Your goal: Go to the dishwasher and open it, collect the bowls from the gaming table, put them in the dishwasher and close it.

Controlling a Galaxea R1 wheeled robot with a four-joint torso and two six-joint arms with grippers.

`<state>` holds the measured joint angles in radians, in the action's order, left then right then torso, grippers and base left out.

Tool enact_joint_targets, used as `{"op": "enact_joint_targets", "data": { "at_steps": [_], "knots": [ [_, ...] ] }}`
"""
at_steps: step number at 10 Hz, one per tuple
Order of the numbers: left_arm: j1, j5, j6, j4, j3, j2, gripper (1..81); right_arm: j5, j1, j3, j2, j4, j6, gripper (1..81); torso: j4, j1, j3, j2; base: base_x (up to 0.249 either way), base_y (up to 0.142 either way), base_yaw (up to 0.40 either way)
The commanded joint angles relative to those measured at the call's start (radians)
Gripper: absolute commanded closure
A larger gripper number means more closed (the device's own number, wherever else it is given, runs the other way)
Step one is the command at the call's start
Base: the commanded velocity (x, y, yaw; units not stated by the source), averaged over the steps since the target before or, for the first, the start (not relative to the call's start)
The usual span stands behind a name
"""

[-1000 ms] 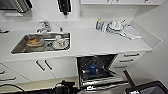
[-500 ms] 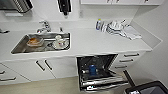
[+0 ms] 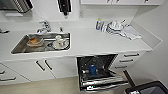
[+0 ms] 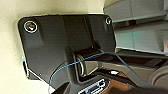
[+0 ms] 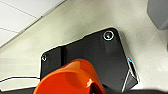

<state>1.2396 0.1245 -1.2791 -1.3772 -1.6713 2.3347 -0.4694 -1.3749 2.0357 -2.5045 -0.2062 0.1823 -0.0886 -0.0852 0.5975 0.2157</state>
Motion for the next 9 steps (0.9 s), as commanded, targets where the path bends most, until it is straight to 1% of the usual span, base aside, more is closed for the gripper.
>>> {"op": "enact_joint_targets", "data": {
  "at_steps": [1, 2, 3, 4, 5, 7, 8, 9],
  "knots": [
    [0.199, -0.286, 0.043, -0.074, -0.39, 0.24, 1.0, 0.112, 0.162, -0.099, 0.094, 0.002, 0.045, 81.1, 0.0, 0.0, 0.0, 0.0, 0.0, 0.0, 0.0],
    [0.231, -0.355, 0.053, -0.075, -0.525, 0.303, 1.0, 0.136, 0.206, -0.12, 0.094, 0.004, 0.045, 81.1, 0.0, 0.0, 0.0, 0.0, 0.0, 0.0, 0.0],
    [0.255, -0.402, 0.061, -0.071, -0.635, 0.349, 1.0, 0.156, 0.246, -0.126, 0.096, 0.007, 0.046, 81.1, 0.0, 0.0, 0.0, 0.0, 0.0, 0.0, 0.0],
    [0.275, -0.484, 0.061, -0.069, -0.762, 0.403, 1.0, 0.188, 0.289, -0.134, 0.099, 0.007, 0.06, 81.1, 0.0, 0.0, 0.0, 0.0, 0.0, 0.0, 0.0],
    [0.29, -0.539, 0.063, -0.065, -0.87, 0.453, 1.0, 0.207, 0.33, -0.155, 0.109, 0.007, 0.075, 81.1, 0.0, 0.0, 0.0, 0.0, 0.0, 0.0, 0.0],
    [0.311, -0.549, 0.069, -0.065, -1.033, 0.569, 1.0, 0.234, 0.418, -0.235, 0.135, 0.007, 0.088, 81.1, 0.0, 0.0, 0.0, 0.0, 0.0, 0.0, 0.0],
    [0.321, -0.548, 0.084, -0.063, -1.088, 0.612, 1.0, 0.256, 0.464, -0.274, 0.147, 0.008, 0.091, 81.1, 0.0, 0.0, 0.0, 0.0, 0.0, 0.0, 0.0],
    [0.331, -0.546, 0.095, -0.063, -1.116, 0.635, 1.0, 0.265, 0.513, -0.305, 0.16, 0.008, 0.106, 81.1, 0.0, 0.0, 0.0, 0.0, 0.0, 0.0, 0.0]
  ]
}}
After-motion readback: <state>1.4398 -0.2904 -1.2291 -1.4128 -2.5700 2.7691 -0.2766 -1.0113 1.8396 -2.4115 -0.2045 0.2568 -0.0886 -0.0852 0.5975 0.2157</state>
